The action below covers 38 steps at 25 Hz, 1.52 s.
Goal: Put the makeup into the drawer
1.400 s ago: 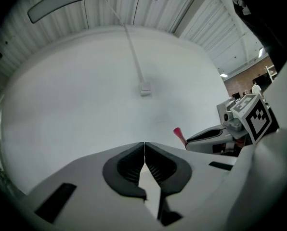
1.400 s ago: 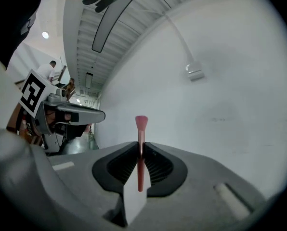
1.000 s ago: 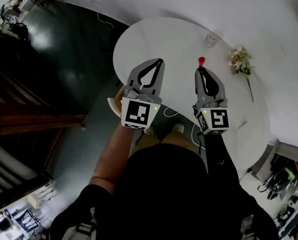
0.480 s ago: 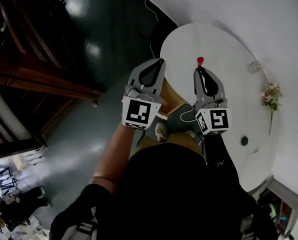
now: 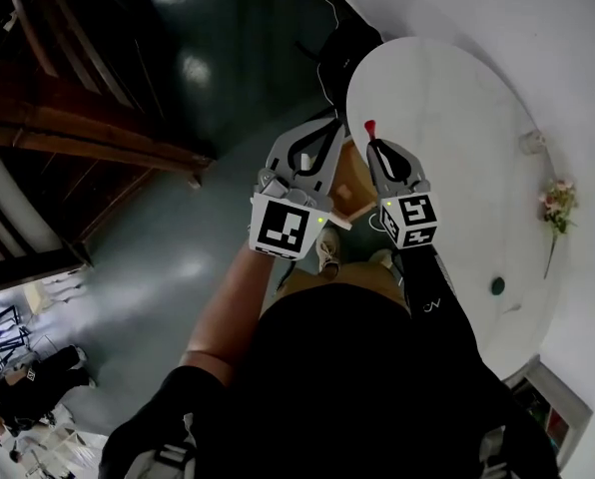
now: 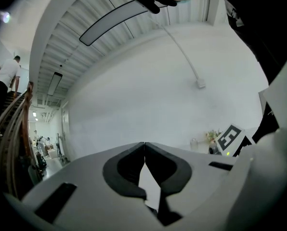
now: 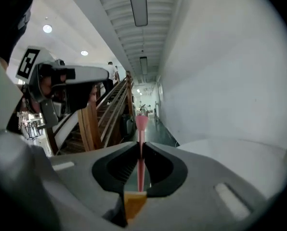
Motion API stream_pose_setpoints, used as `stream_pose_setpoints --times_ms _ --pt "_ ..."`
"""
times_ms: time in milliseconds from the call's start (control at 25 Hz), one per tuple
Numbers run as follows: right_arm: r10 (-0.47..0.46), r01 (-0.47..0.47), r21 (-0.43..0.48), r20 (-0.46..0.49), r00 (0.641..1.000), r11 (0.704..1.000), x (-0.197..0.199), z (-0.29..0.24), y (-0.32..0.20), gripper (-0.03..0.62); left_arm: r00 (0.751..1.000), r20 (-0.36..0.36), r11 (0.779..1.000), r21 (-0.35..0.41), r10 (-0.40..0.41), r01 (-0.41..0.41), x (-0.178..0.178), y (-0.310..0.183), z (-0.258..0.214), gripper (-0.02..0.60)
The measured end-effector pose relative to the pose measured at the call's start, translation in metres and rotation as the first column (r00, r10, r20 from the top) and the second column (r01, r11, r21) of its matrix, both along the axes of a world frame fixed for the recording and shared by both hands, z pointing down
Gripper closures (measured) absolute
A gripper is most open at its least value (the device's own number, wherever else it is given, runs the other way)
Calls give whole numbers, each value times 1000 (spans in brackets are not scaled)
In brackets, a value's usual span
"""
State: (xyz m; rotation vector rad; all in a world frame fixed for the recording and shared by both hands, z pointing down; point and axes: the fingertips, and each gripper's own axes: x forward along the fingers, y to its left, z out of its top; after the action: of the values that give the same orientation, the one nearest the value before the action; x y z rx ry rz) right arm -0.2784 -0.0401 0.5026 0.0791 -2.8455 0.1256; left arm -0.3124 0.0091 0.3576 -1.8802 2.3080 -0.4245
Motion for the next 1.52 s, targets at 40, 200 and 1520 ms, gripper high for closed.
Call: stream_pose_setpoints --times_ms 40,200,1520 --pt "-14 14 -6 -48 999 1000 -1 15 5 545 1000 -4 1000 -5 -6 6 -2 2 4 572" --pt "-64 57 -38 -228 972 998 -1 68 23 545 999 -24 999 -14 -29 29 -10 11 13 572" --pt "-95 60 -99 -399 912 993 18 116 26 511 985 -135 993 12 -111 113 -21 8 23 572"
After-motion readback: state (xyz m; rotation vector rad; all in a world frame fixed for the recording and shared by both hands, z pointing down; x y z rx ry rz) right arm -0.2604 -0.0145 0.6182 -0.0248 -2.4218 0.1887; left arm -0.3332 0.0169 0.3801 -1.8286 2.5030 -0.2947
